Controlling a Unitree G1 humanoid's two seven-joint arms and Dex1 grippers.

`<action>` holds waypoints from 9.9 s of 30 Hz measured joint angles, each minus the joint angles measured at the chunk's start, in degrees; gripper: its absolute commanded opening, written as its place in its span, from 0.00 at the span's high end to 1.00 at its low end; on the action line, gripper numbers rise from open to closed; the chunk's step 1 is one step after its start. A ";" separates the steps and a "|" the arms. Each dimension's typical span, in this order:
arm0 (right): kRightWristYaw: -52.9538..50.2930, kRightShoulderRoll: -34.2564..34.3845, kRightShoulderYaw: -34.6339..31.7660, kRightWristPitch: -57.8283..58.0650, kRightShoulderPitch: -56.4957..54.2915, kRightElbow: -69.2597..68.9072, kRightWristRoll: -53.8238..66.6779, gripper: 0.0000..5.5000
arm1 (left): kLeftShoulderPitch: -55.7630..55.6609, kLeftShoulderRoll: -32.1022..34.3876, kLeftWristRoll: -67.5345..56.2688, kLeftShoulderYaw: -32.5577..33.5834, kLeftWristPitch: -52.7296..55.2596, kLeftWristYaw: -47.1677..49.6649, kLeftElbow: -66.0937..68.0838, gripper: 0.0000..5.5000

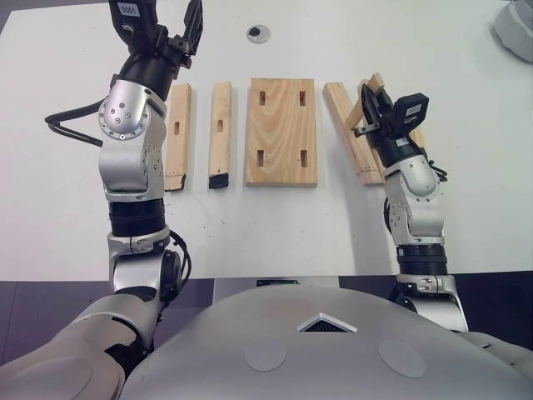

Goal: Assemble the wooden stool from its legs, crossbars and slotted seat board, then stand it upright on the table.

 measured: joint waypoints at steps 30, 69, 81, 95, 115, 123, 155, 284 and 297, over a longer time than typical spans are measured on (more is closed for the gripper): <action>-4.15 -8.87 0.32 61.35 3.14 -26.77 5.25 0.32 | 2.26 -0.85 1.78 -1.36 -2.21 1.26 -0.31 0.39; 12.23 -9.12 5.25 23.35 -12.59 -29.19 7.84 0.62 | -9.40 -13.02 -65.58 14.36 30.96 11.11 -7.31 0.39; 16.33 -12.15 6.66 22.28 -12.26 -29.90 7.20 0.62 | -9.51 -9.95 -70.42 11.99 28.85 15.92 -8.37 0.56; 19.73 -13.08 8.00 18.95 -10.98 -29.06 7.13 0.62 | -3.52 -9.58 -71.70 10.33 24.96 21.38 -15.14 0.81; 13.72 -22.12 8.25 16.73 6.75 -20.86 -11.34 0.19 | 21.17 -1.46 -60.82 8.58 21.38 37.00 -33.55 0.81; 13.37 -22.04 16.17 16.89 8.41 -18.87 -18.88 0.19 | 20.44 0.59 -51.46 4.01 22.00 38.84 -35.68 0.81; 22.10 -25.30 14.89 20.14 4.19 -20.68 -18.72 0.19 | 29.13 -4.15 -16.56 -17.69 21.31 37.75 -45.87 0.81; -8.47 0.34 -22.92 52.69 -66.05 1.74 61.11 0.36 | -9.40 9.29 4.48 -9.32 5.25 -3.87 -25.40 0.62; -11.91 -1.25 -23.61 52.58 -66.50 3.37 63.47 0.80 | -8.73 9.15 6.31 -9.84 2.73 -3.88 -24.62 0.62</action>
